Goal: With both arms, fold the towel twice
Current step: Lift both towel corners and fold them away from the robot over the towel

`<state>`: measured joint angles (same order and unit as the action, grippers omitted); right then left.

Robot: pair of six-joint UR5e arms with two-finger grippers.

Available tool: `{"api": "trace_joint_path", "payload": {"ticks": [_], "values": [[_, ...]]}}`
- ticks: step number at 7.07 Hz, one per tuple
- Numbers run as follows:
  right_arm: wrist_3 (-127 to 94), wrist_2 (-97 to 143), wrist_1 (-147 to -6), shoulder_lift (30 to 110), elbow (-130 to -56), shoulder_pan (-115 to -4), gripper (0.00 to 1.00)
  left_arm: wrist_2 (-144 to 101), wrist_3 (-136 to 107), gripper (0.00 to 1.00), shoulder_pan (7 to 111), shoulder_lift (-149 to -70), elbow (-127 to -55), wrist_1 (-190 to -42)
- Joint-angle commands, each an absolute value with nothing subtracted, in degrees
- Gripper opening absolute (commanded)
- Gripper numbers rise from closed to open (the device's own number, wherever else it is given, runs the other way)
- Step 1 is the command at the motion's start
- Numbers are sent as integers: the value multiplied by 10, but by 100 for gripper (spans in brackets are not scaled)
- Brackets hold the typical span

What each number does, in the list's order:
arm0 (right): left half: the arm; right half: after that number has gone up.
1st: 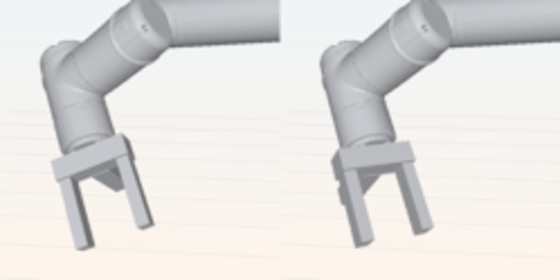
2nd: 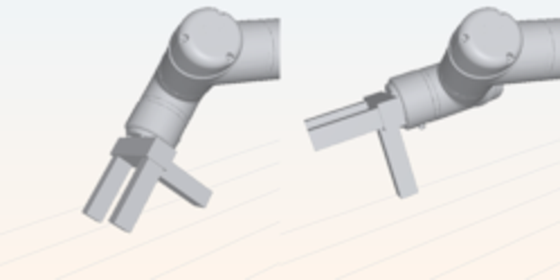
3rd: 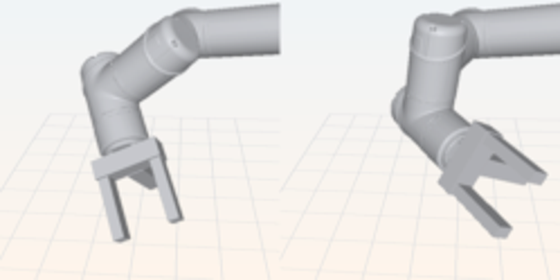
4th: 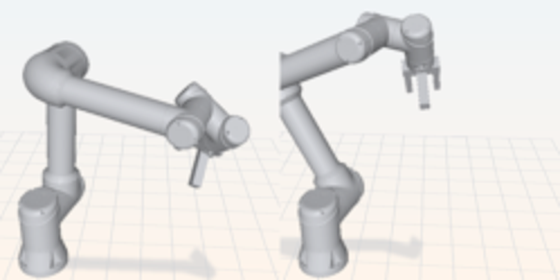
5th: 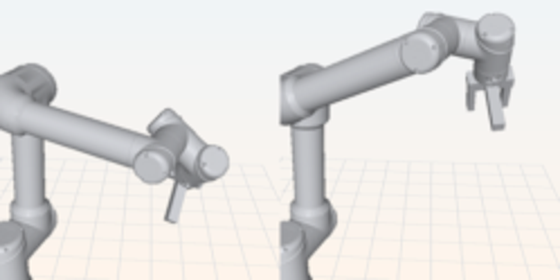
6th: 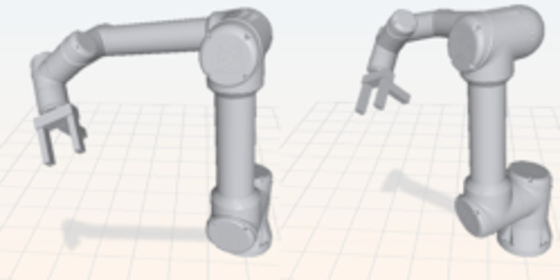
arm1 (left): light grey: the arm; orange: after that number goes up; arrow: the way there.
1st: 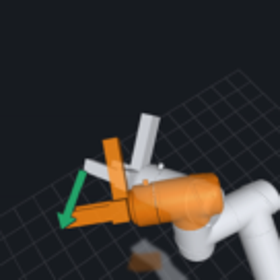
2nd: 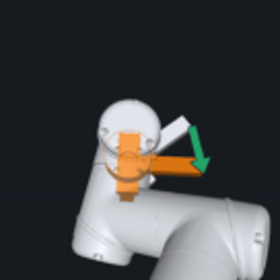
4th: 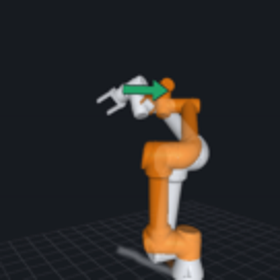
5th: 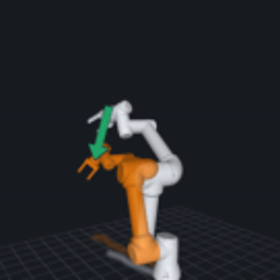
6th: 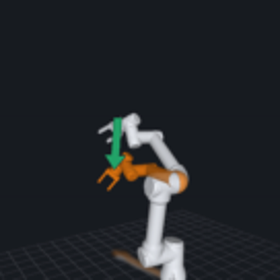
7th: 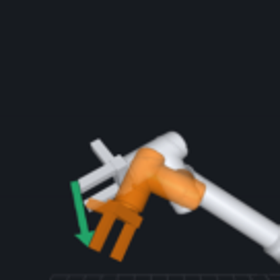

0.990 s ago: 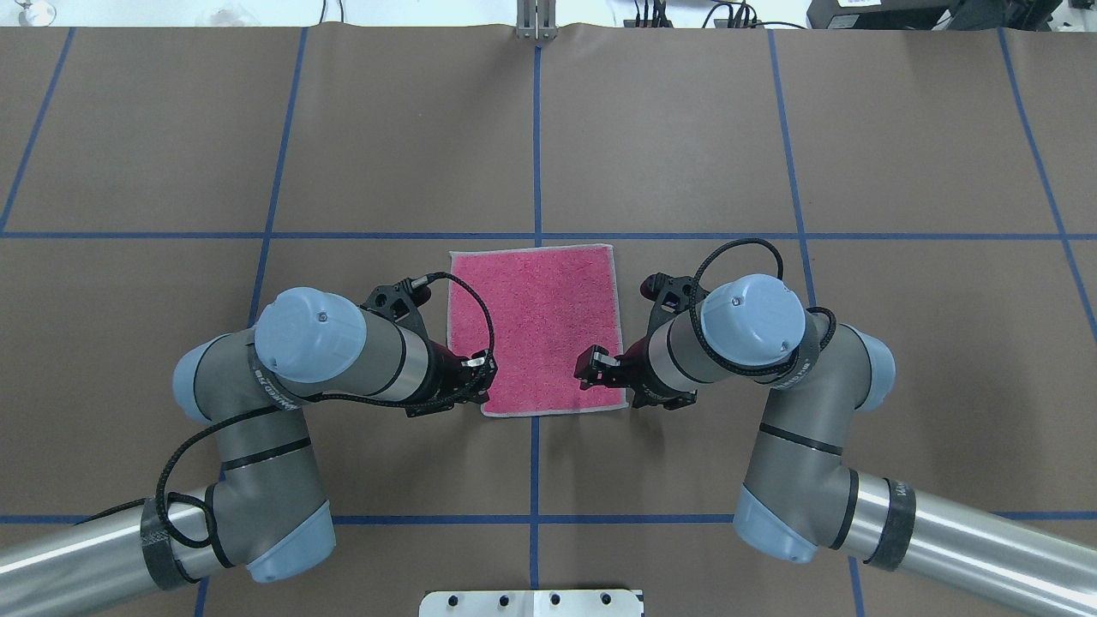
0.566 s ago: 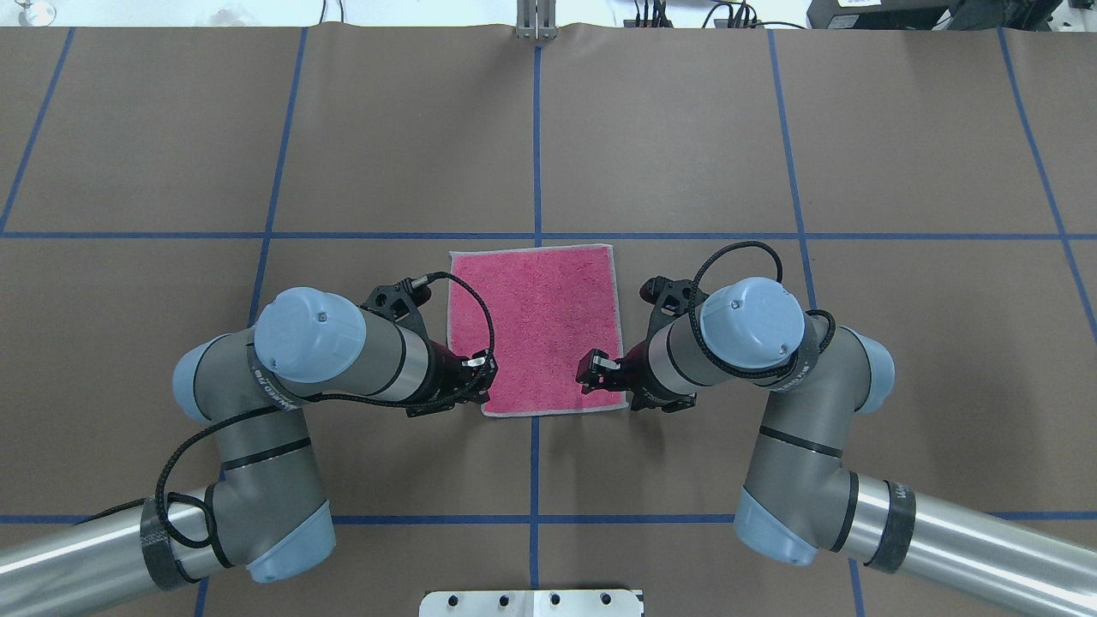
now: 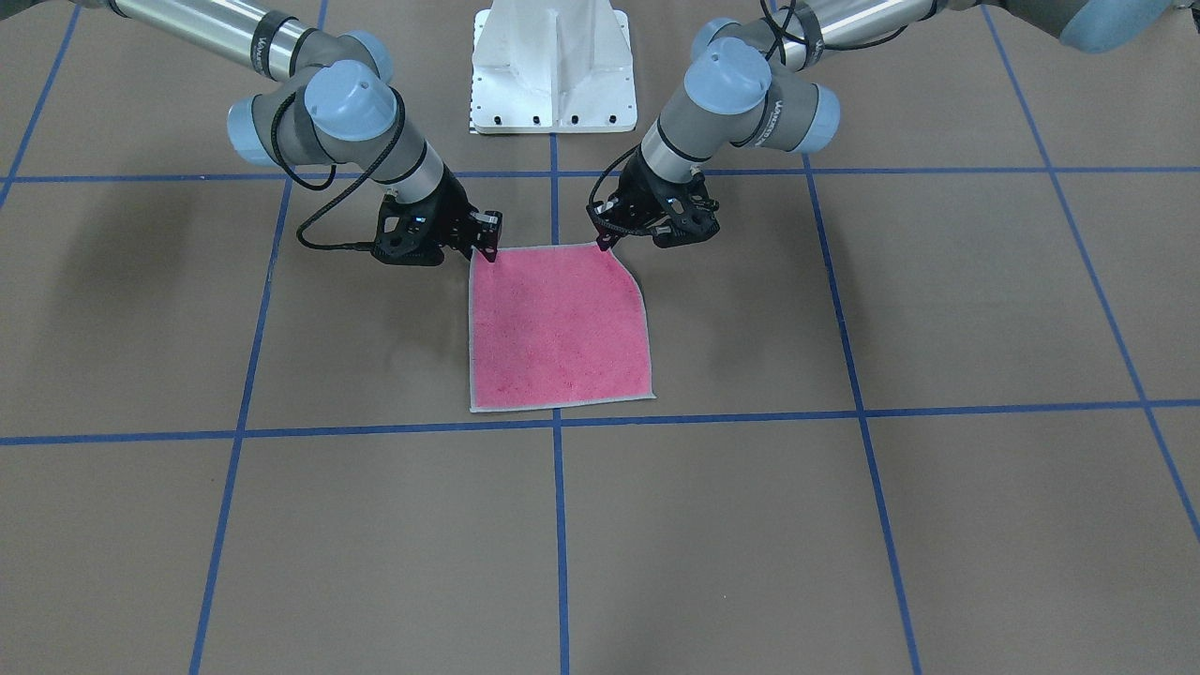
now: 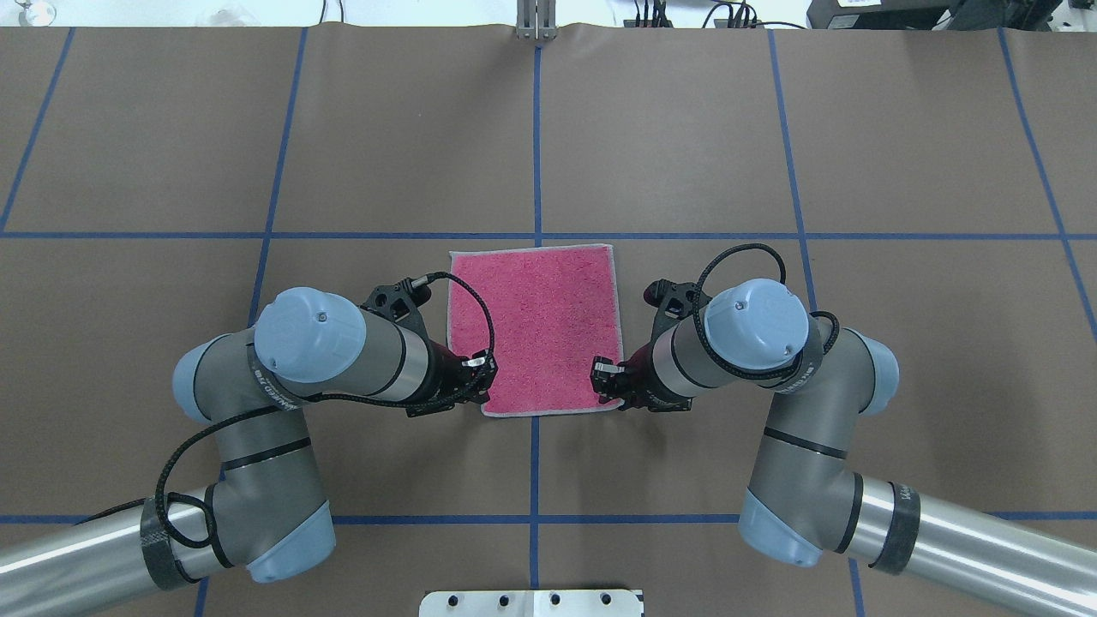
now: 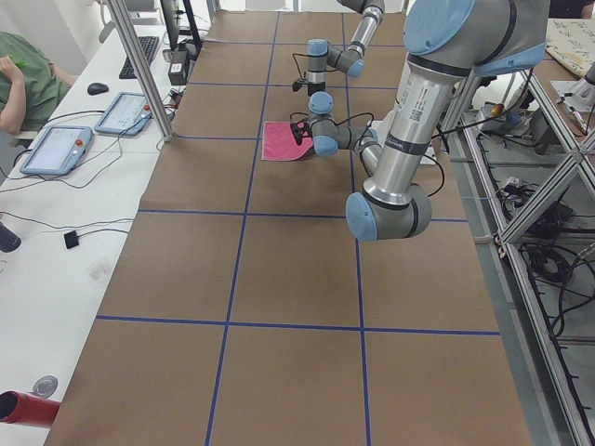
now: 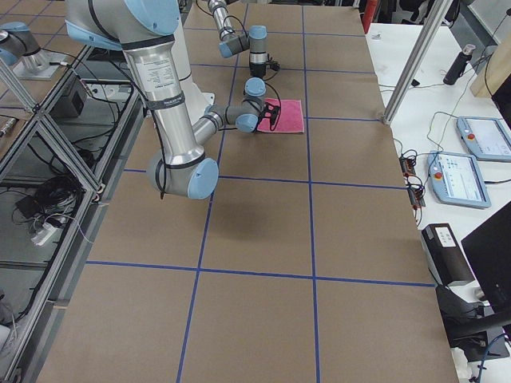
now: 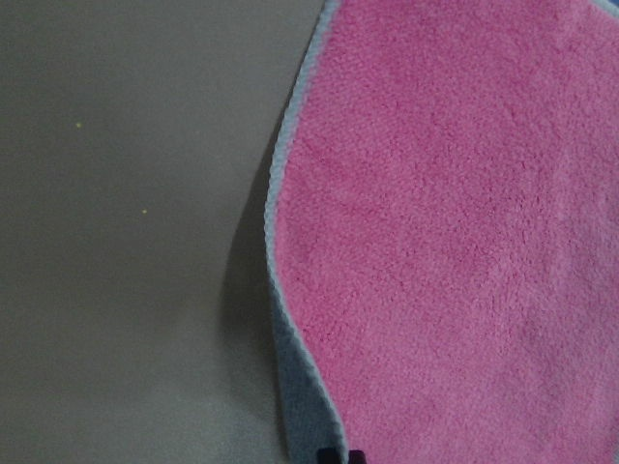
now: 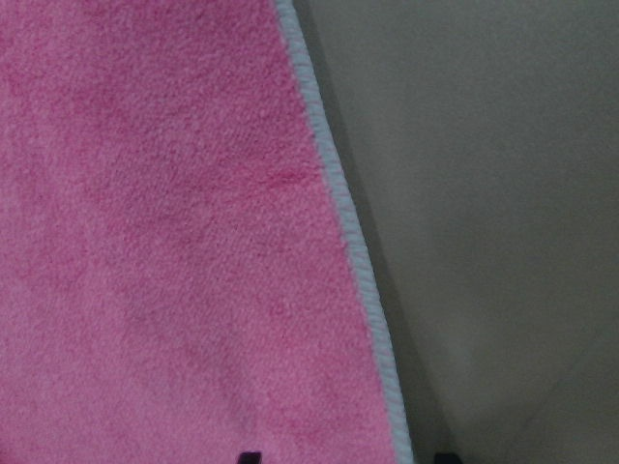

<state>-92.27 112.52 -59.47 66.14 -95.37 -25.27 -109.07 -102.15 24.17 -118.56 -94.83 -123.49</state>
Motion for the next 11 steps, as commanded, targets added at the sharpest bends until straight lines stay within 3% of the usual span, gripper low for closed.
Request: {"api": "trace_joint_path", "payload": {"ticks": [1, 8, 11], "values": [[-922, 1129, -594, 664, -959, -253, 0, -1091, -1021, 0, 243, -1186, -950, -1235], [-920, 1121, -597, 655, -964, -307, 0, -1095, -1012, 0, 301, -1200, -948, -1238], [-915, 1121, -596, 605, -900, -340, 0, -1095, -1003, 0, 323, -1239, -896, -1238]]}}
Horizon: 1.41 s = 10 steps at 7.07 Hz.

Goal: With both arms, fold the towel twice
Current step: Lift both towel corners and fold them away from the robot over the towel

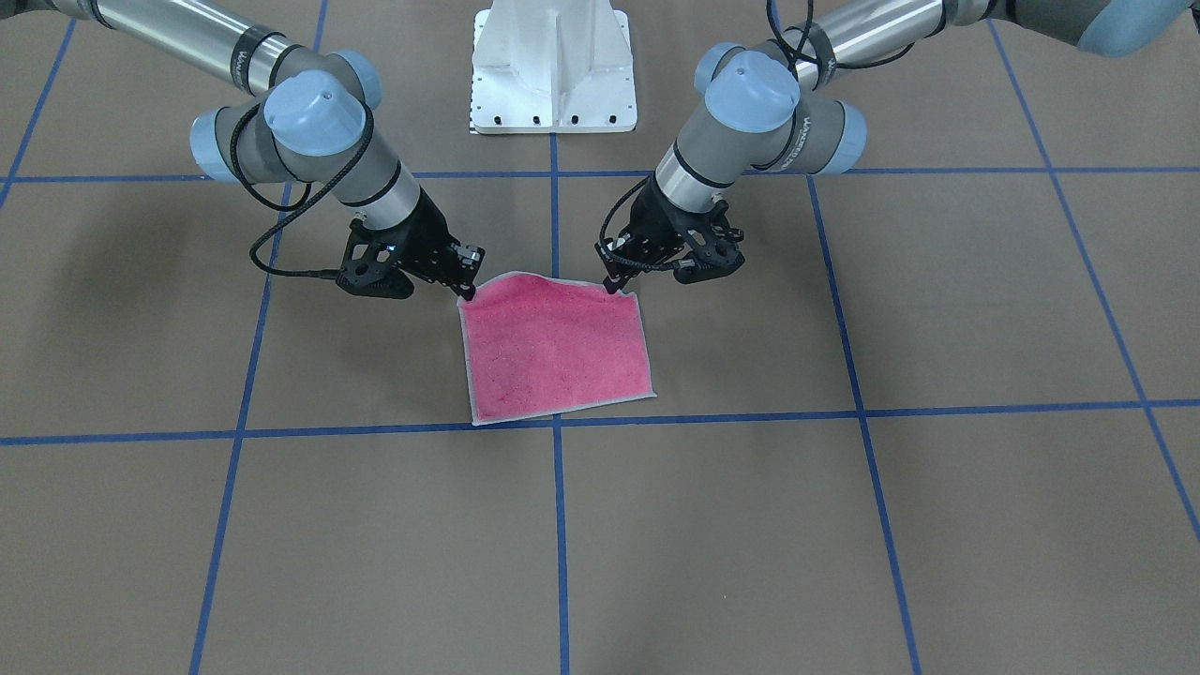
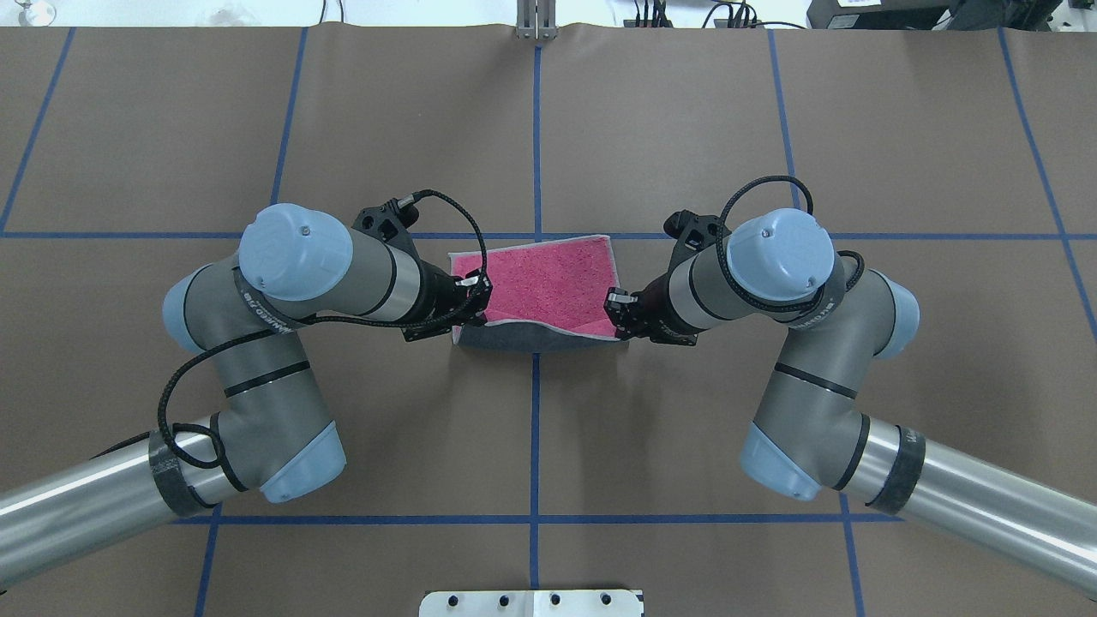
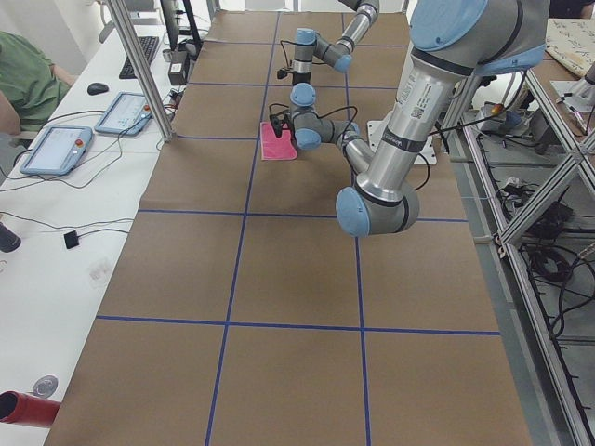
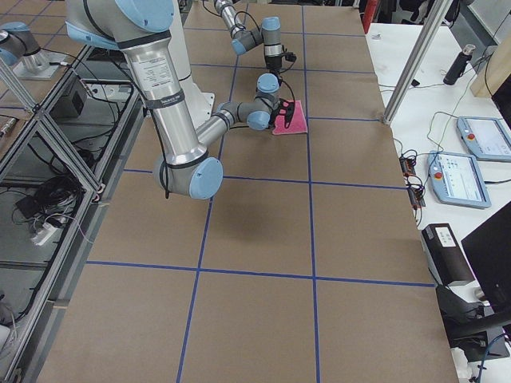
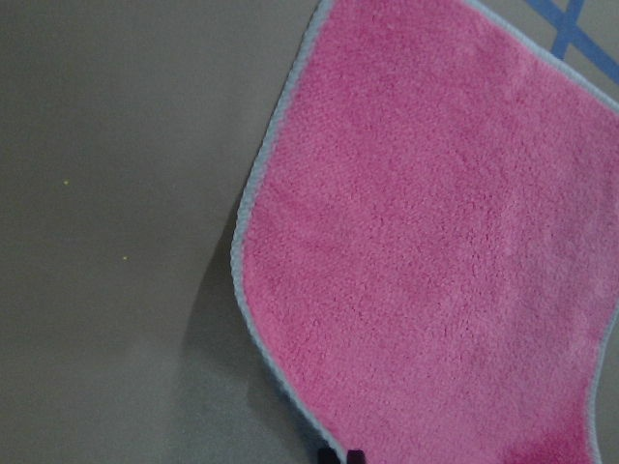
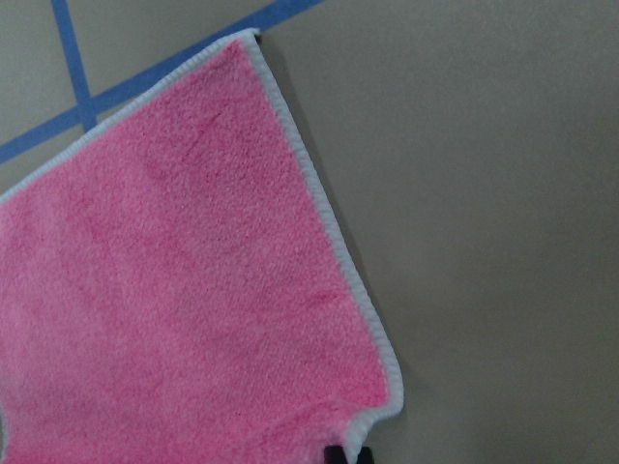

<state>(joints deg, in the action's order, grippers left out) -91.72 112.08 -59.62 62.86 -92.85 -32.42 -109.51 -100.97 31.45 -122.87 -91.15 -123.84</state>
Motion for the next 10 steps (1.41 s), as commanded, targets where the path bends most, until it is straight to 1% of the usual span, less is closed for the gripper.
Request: {"api": "trace_joint_path", "payload": {"ticks": [1, 3, 4, 5, 7, 10], "values": [[-915, 1121, -595, 597, -895, -345, 0, -1095, -998, 0, 326, -1239, -886, -1238], [-914, 1094, -595, 588, -889, -352, 0, -1095, -998, 0, 332, -1239, -880, -1239], [-913, 1081, -595, 581, -875, -352, 0, -1095, -998, 0, 333, -1238, -880, -1240], [-913, 1065, -592, 559, -844, -352, 0, -1095, -998, 0, 335, -1238, -880, -1240], [-913, 1054, -550, 552, -815, -356, 0, -1095, -998, 0, 335, -1238, -878, -1240], [-913, 1053, -549, 548, -815, -360, 0, -1095, -998, 0, 336, -1238, -867, -1240]]}}
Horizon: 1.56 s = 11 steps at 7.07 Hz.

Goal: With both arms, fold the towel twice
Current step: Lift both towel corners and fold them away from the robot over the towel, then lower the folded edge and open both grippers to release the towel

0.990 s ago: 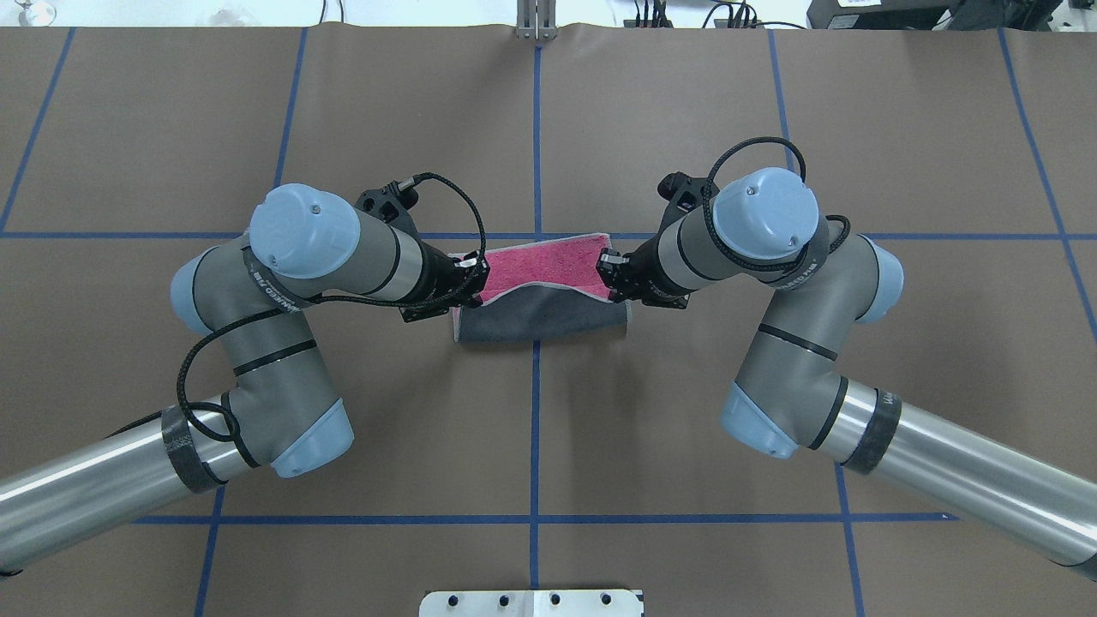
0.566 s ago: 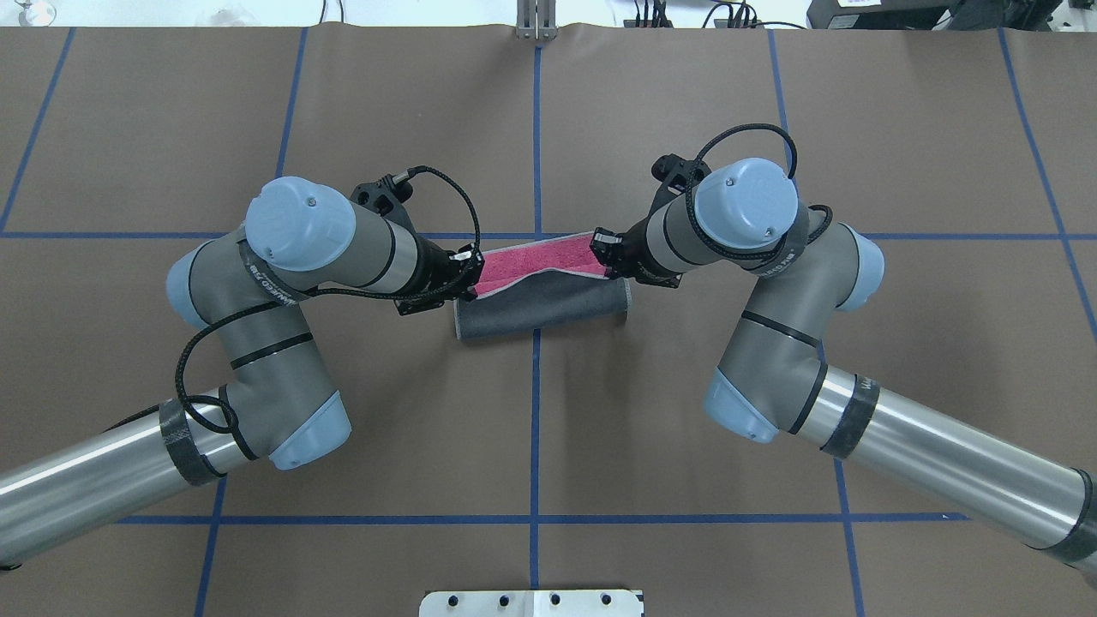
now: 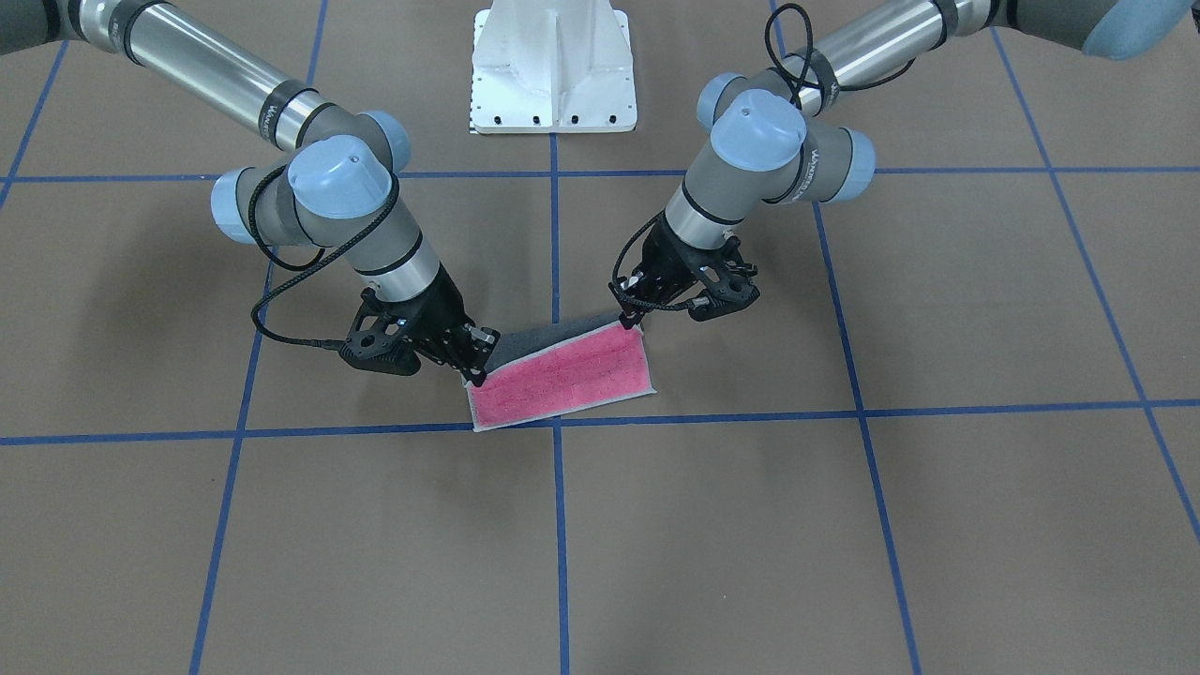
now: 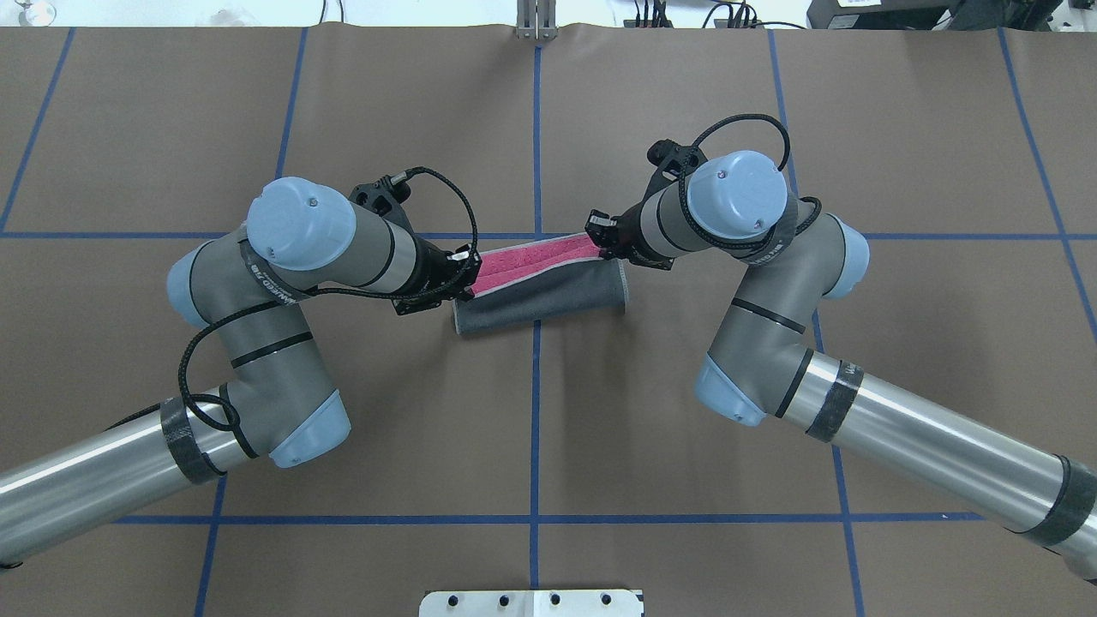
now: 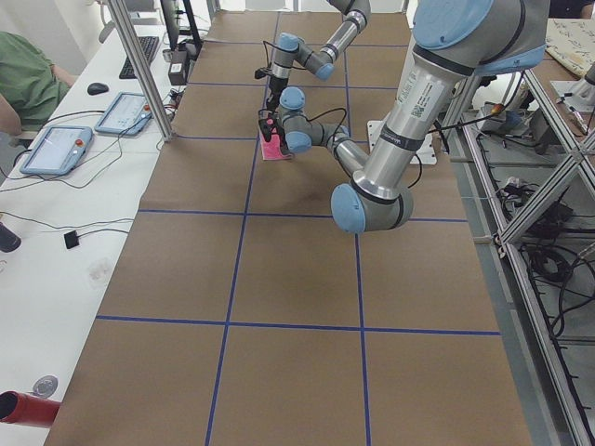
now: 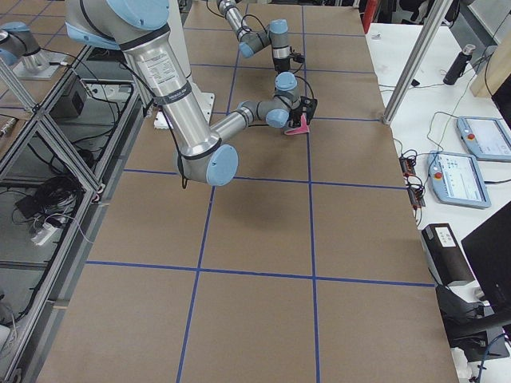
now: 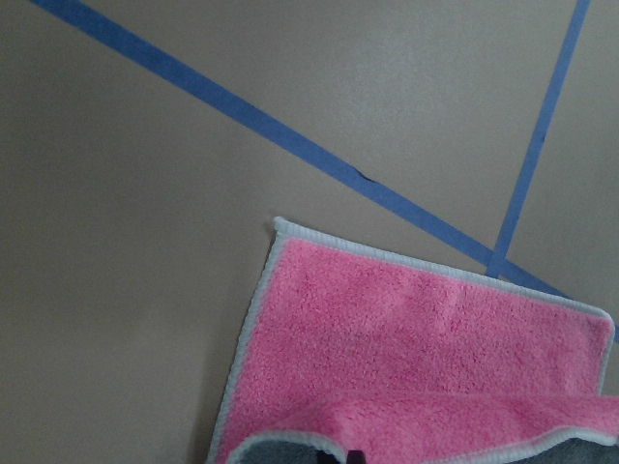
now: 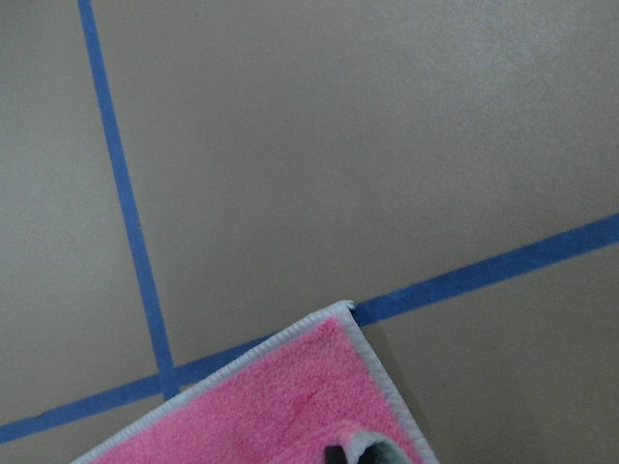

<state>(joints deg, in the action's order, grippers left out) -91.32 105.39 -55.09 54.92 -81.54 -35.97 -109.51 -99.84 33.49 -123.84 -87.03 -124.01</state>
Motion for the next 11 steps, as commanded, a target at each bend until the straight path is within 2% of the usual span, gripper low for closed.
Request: {"api": "trace_joint_path", "payload": {"ticks": [1, 11], "values": [[-913, 1049, -549, 539, -815, -362, 0, -1095, -998, 0, 337, -1238, -864, -1240], [-911, 1035, -541, 530, -796, -363, 0, -1095, -998, 0, 357, -1275, -805, -1240]]}}
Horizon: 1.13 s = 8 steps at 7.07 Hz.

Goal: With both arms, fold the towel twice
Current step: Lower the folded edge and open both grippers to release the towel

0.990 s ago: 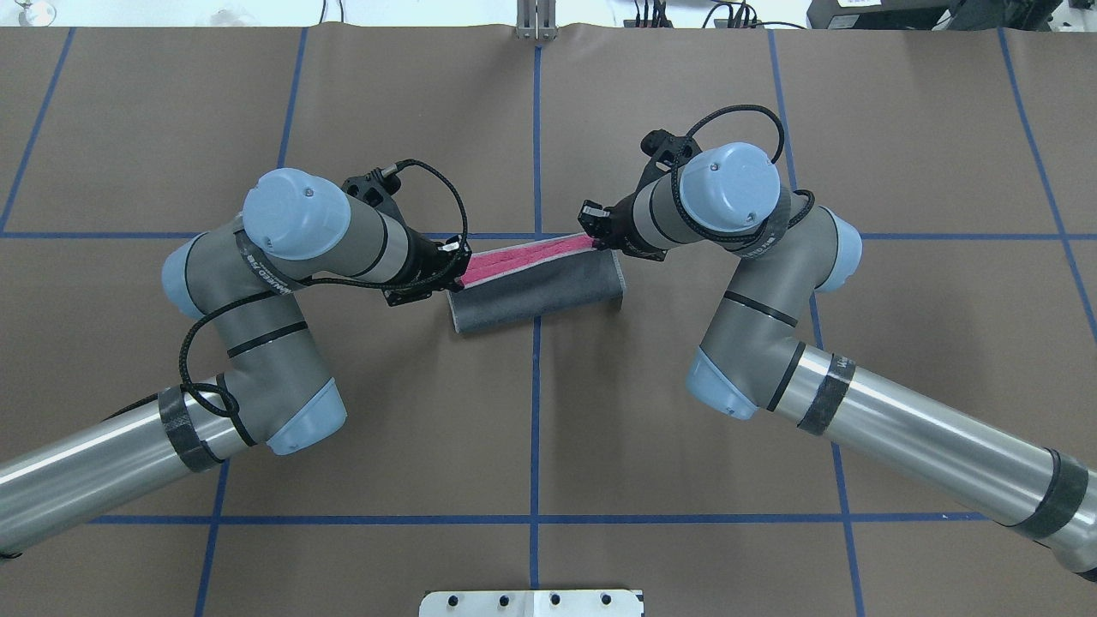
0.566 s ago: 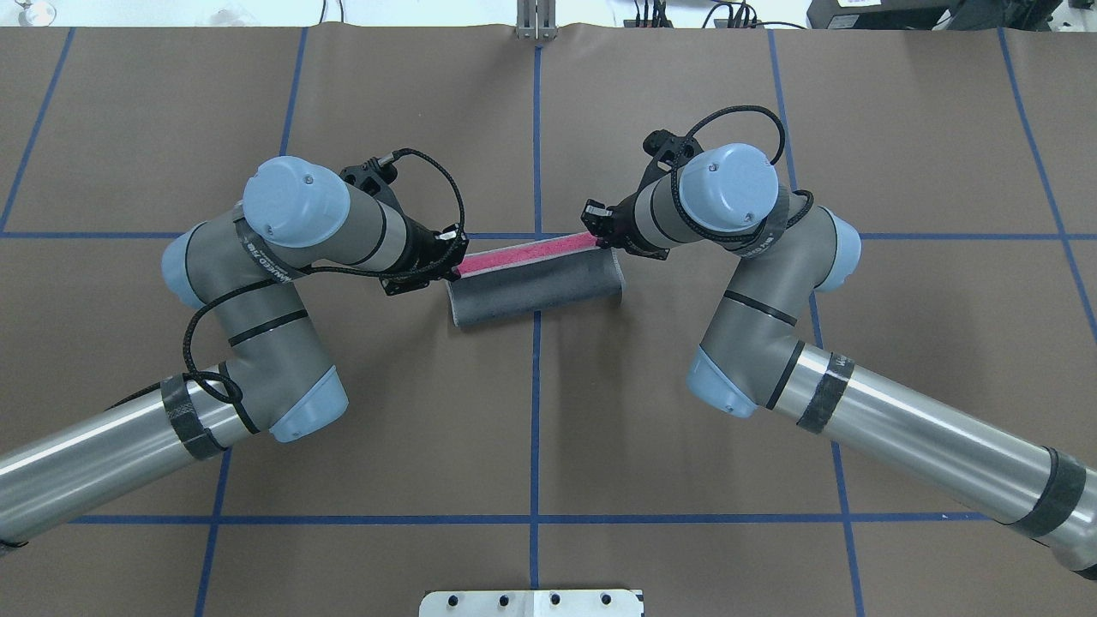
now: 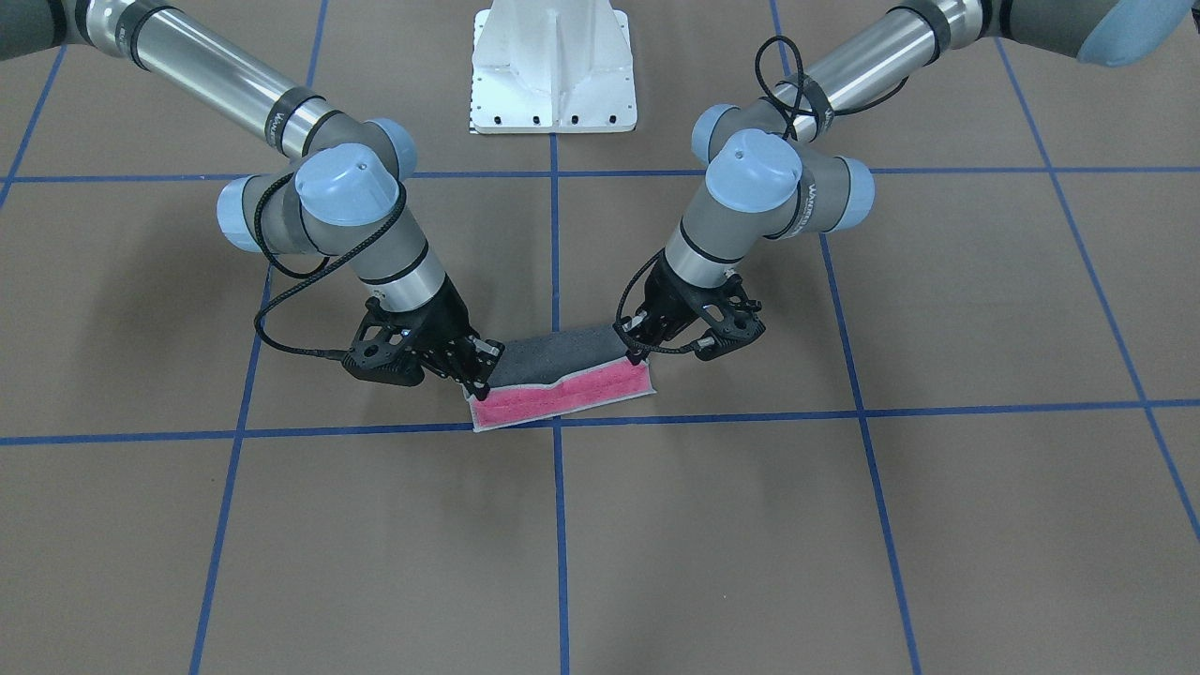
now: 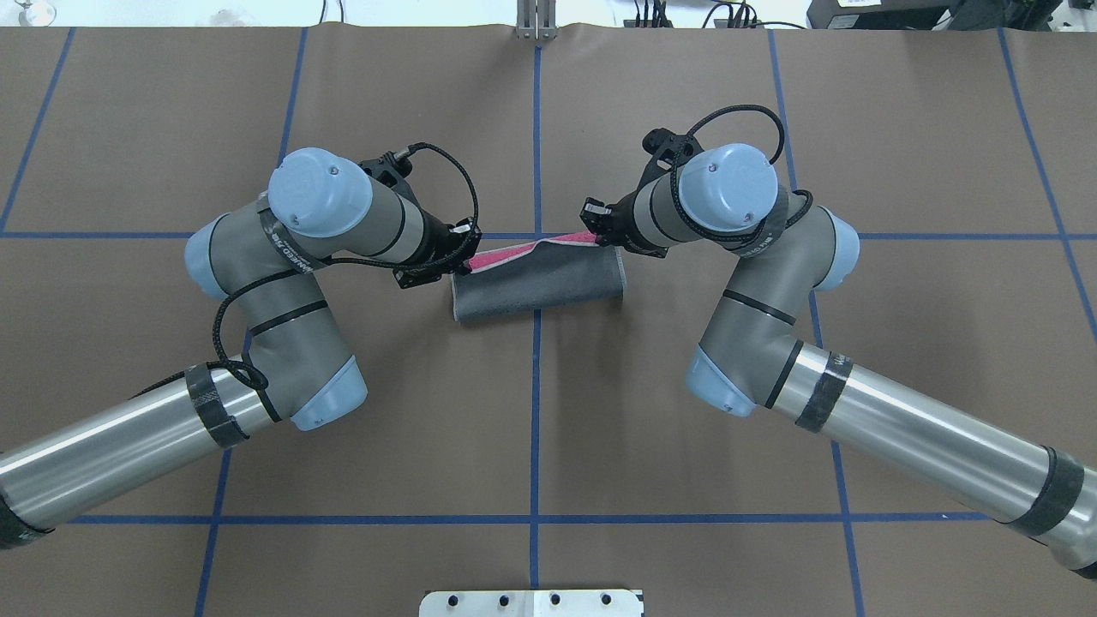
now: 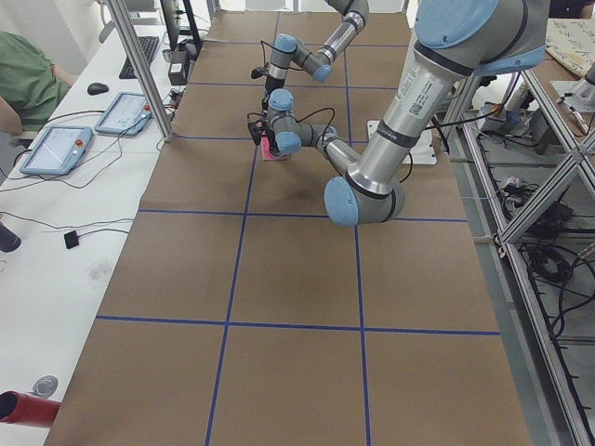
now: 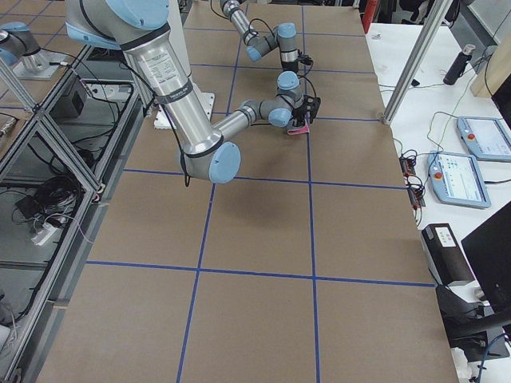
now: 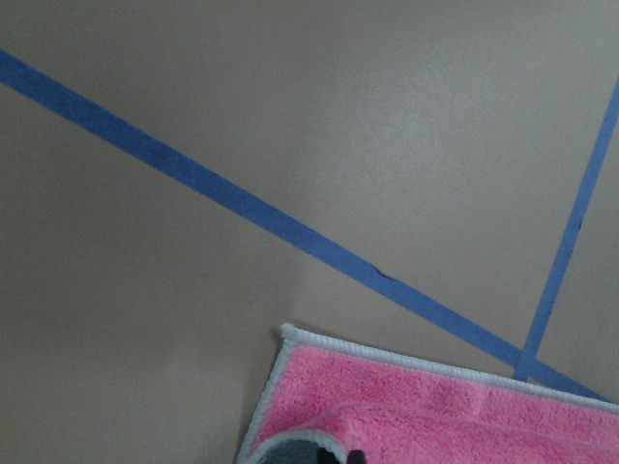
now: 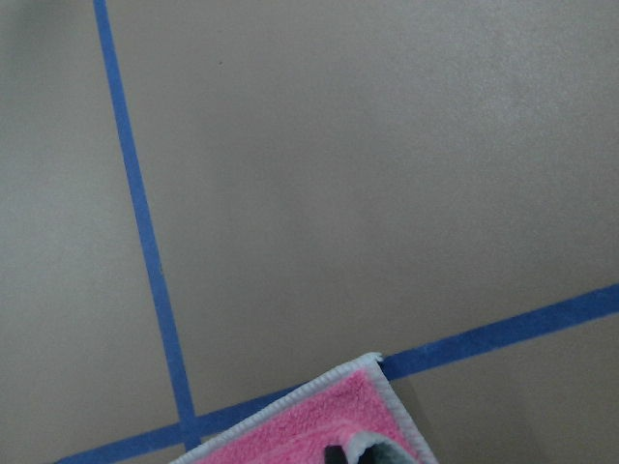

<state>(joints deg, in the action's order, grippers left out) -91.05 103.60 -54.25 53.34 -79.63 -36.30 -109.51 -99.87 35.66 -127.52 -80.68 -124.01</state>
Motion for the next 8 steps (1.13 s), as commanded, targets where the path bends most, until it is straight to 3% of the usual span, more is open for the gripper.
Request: {"api": "trace_joint_path", "payload": {"ticks": [1, 3, 4, 5, 8], "values": [[-911, 1035, -541, 530, -795, -362, 0, -1095, -998, 0, 358, -1275, -805, -1240], [-911, 1035, -541, 530, -789, -363, 0, -1095, -998, 0, 359, -1275, -806, -1240], [-911, 1035, -541, 530, -786, -363, 61, -1095, -998, 75, 359, -1275, -806, -1240], [-911, 1035, -541, 531, -786, -363, 99, -1094, -1001, 100, 359, -1276, -807, -1241], [-915, 1037, -541, 526, -786, -366, 100, -1094, -1005, 100, 364, -1277, -807, -1241]]}}
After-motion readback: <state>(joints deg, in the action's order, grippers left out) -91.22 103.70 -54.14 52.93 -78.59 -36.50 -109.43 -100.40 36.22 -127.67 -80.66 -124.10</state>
